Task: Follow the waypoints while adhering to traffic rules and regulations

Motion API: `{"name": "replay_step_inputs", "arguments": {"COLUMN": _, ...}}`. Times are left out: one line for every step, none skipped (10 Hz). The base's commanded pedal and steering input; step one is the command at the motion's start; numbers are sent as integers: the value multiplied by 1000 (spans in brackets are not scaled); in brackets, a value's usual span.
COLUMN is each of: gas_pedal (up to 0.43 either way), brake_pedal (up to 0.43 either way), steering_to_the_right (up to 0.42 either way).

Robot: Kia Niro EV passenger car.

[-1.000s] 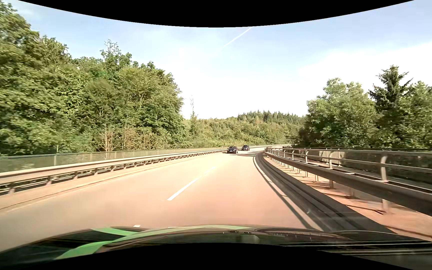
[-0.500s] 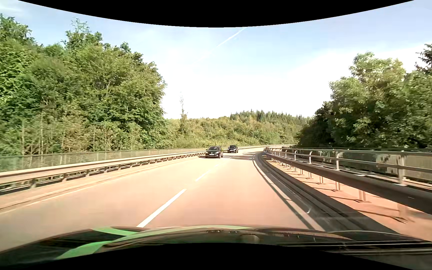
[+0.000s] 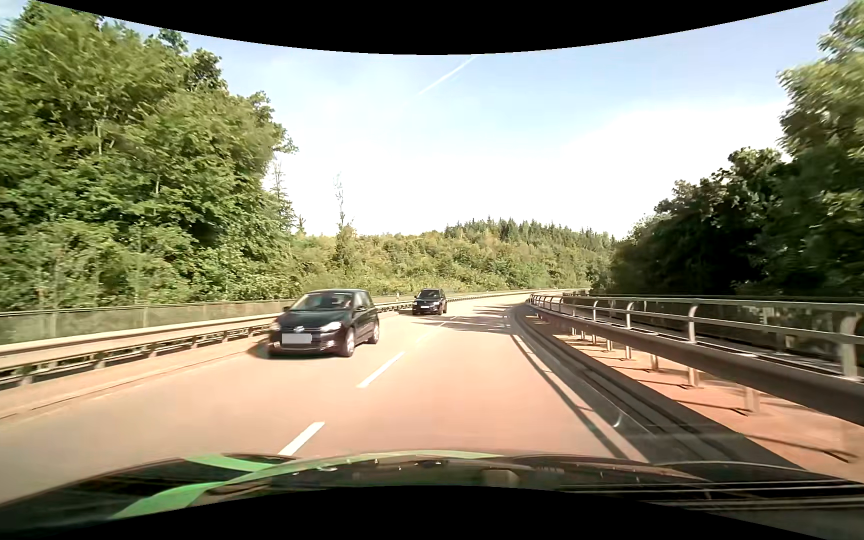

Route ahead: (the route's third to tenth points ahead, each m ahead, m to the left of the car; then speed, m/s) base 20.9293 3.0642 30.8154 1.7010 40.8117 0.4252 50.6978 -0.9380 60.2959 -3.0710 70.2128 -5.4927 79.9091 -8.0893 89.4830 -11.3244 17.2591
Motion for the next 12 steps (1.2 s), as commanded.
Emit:
{"name": "replay_step_inputs", "arguments": {"gas_pedal": 157, "brake_pedal": 0, "steering_to_the_right": 14}}
{"name": "replay_step_inputs", "arguments": {"gas_pedal": 157, "brake_pedal": 0, "steering_to_the_right": 13}}
{"name": "replay_step_inputs", "arguments": {"gas_pedal": 157, "brake_pedal": 0, "steering_to_the_right": 13}}
{"name": "replay_step_inputs", "arguments": {"gas_pedal": 169, "brake_pedal": 0, "steering_to_the_right": 13}}
{"name": "replay_step_inputs", "arguments": {"gas_pedal": 169, "brake_pedal": 0, "steering_to_the_right": 13}}
{"name": "replay_step_inputs", "arguments": {"gas_pedal": 177, "brake_pedal": 0, "steering_to_the_right": 15}}
{"name": "replay_step_inputs", "arguments": {"gas_pedal": 189, "brake_pedal": 0, "steering_to_the_right": 18}}
{"name": "replay_step_inputs", "arguments": {"gas_pedal": 189, "brake_pedal": 0, "steering_to_the_right": 21}}
{"name": "replay_step_inputs", "arguments": {"gas_pedal": 189, "brake_pedal": 0, "steering_to_the_right": 20}}
{"name": "replay_step_inputs", "arguments": {"gas_pedal": 189, "brake_pedal": 0, "steering_to_the_right": 20}}
{"name": "replay_step_inputs", "arguments": {"gas_pedal": 189, "brake_pedal": 0, "steering_to_the_right": 20}}
{"name": "replay_step_inputs", "arguments": {"gas_pedal": 189, "brake_pedal": 0, "steering_to_the_right": 21}}
